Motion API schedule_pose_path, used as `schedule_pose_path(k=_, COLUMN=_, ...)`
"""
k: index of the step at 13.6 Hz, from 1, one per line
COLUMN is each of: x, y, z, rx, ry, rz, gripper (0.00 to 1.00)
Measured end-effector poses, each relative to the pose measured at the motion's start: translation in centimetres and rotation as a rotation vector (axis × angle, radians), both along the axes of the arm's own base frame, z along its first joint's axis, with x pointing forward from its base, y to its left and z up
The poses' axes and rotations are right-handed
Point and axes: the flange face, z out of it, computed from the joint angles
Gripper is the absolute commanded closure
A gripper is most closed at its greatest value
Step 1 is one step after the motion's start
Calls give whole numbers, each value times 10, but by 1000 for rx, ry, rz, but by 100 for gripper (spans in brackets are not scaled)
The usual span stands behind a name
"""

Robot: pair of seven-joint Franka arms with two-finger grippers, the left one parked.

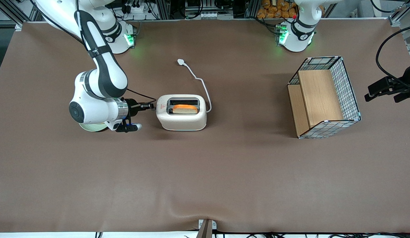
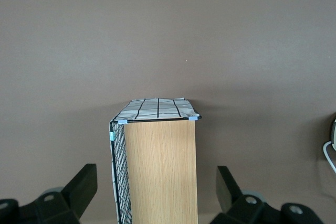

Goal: Press toaster button with right arm

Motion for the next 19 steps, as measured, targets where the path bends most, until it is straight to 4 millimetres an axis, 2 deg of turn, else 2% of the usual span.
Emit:
schedule_pose_path(k=7, x=-3, y=-5, z=-17, rx=15, ry=30, rz=-42, gripper=100)
schedule_pose_path(k=13, x=-2, y=-8, z=-38, rx=27, ry=44, rz=-50, gripper=100)
schedule_pose_path(k=17, x=-2, y=-13, z=-59, rx=63, ry=49, rz=-45, gripper=100)
schedule_pose_path(k=19, x=-1, y=-14, z=-62, rx=67, ry=49, rz=-47, gripper=100)
